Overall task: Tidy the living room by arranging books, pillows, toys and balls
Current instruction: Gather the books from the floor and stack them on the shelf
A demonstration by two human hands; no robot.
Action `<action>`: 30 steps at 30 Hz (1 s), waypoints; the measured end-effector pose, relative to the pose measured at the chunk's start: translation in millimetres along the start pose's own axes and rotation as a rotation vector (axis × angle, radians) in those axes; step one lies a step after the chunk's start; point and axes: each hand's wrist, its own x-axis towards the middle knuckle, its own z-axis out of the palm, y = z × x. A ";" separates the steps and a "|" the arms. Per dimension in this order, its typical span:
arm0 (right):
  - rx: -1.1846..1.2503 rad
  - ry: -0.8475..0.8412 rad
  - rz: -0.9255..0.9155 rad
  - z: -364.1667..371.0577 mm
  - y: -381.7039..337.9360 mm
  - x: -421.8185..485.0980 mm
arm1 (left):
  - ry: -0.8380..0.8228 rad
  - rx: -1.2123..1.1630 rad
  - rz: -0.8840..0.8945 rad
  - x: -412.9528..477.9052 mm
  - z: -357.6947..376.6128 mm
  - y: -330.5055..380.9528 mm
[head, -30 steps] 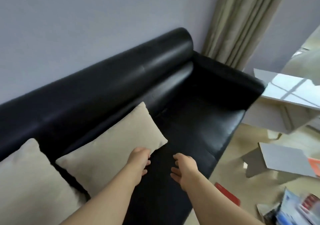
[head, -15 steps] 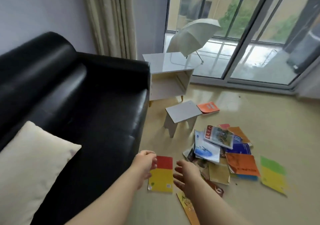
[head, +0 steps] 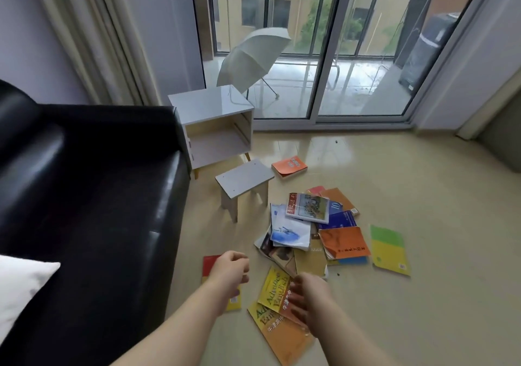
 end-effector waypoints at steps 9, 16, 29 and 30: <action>0.069 -0.017 -0.030 75.2 -99.7 36.9 | 0.024 0.005 0.065 88.3 -47.2 77.5; 0.122 0.005 -0.054 149.9 -175.1 69.0 | -0.002 0.062 0.093 161.5 -94.2 153.6; 0.263 -0.018 -0.133 216.0 -369.8 195.2 | -0.001 0.163 0.153 335.6 -97.8 321.6; 0.273 -0.025 -0.154 219.5 -400.1 215.6 | -0.005 0.177 0.166 360.8 -84.7 345.9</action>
